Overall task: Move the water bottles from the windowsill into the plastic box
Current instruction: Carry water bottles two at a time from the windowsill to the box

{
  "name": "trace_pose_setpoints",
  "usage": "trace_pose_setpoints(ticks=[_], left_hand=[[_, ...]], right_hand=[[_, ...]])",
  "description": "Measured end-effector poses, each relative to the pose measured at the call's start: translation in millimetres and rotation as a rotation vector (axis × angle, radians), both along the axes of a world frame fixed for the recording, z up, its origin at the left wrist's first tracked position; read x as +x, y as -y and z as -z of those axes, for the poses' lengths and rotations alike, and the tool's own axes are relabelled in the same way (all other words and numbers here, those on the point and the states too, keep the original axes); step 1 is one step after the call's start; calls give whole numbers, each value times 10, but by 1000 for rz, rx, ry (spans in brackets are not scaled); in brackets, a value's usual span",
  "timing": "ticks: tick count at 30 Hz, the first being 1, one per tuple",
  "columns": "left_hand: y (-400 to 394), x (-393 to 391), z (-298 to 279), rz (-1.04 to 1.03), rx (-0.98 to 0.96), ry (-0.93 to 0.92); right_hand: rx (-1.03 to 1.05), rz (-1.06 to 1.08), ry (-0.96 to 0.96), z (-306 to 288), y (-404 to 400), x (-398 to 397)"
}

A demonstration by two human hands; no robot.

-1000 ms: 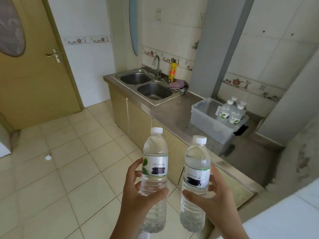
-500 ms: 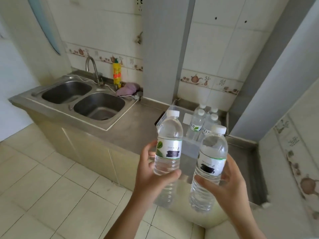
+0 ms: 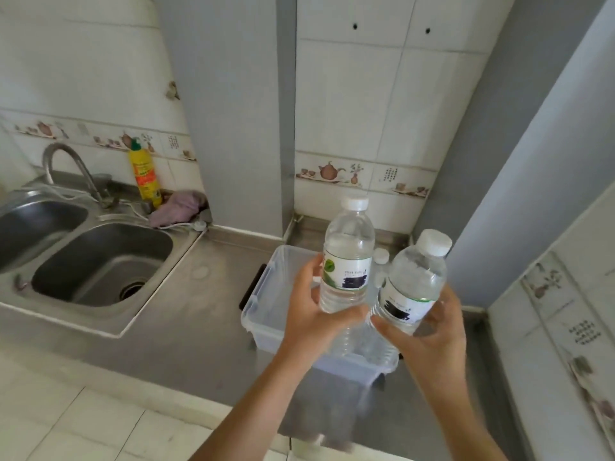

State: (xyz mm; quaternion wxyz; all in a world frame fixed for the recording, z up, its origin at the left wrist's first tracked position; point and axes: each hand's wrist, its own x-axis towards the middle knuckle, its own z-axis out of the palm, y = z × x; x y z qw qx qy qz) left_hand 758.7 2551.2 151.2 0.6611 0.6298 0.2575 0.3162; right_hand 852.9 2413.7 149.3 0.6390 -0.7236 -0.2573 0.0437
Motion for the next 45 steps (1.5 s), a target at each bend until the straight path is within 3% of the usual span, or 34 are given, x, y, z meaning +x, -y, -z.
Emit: trace_pose_setpoints(ticks=[17,26,37,41,45], left_hand=[[-315,332,998,60,42,-270],[-315,361,1066,132,268,-468],[-323,432,1194,128,463,-435],[-374,416,1218,190,401,-455],[-494,407,1192,312,220,-465]], right_hand=[[-193,-16,-121,969,-236,304],[-414,114,-155,973,-267,208],[-607,177,-83,978,-372,167],[-619,134,-50,997,-384,177],[-567,65,-84,981,-367,201]])
